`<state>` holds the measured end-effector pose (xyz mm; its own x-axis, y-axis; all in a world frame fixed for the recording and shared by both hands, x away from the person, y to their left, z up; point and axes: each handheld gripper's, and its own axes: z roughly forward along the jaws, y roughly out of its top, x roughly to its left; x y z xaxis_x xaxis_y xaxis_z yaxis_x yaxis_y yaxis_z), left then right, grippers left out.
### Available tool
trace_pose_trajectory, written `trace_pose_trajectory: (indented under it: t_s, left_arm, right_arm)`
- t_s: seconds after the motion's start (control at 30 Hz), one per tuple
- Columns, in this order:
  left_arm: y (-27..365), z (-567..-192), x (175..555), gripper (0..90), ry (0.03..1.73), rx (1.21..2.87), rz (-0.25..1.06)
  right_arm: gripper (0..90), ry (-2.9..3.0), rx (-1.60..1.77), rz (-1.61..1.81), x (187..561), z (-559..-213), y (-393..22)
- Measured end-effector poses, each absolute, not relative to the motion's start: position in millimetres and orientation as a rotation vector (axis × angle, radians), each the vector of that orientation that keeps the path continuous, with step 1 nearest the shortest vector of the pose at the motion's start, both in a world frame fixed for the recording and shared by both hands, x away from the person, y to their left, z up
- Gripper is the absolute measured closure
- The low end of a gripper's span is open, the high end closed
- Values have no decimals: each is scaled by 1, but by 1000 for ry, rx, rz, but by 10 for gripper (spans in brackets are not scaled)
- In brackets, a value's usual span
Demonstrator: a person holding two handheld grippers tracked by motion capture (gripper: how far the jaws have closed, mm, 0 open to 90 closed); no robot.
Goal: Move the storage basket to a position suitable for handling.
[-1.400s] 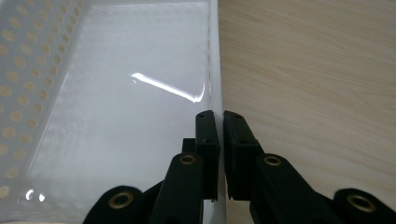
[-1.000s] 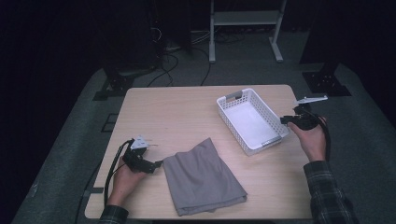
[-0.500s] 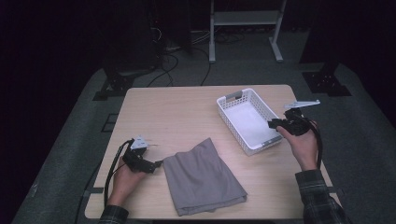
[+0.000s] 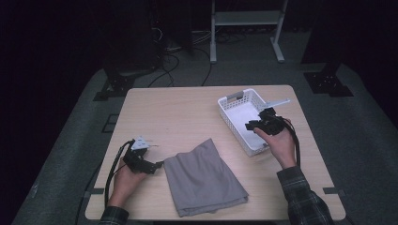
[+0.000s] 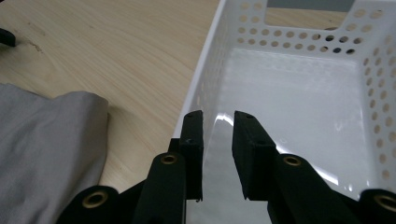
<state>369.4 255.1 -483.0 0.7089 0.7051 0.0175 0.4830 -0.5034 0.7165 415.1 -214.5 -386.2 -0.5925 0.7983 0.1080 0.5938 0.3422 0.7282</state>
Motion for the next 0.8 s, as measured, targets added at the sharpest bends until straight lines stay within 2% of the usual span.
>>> trace_pose_trajectory:
  t_s: [0.67, 0.8]
  left_arm:
    - [255, -483, 369, 0, 899, 2208, 400]
    - [255, -483, 369, 0, 897, 2209, 399]
  right_arm:
    - [722, 2437, 1225, 1000, 454, -398, -163]
    - [742, 2449, 1224, 956, 460, -404, -158]
